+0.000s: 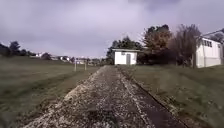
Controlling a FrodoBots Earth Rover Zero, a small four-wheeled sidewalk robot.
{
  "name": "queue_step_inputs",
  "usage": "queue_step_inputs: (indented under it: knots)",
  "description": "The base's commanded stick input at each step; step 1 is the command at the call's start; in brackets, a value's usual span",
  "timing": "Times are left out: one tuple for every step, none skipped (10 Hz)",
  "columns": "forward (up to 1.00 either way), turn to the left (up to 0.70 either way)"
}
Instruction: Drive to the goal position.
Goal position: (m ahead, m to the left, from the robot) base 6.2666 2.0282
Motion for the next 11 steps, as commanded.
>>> queue_step_inputs:
  knots:
    - [0.69,0.00]
    - [0.69,0.00]
    - [0.69,0.00]
    - [0.69,0.00]
    - [0.69,0.00]
    - [0.69,0.00]
    - [0.67,0.00]
    - [0.67,0.00]
    - [0.67,0.00]
    - [0.67,0.00]
    - [0.67,0.00]
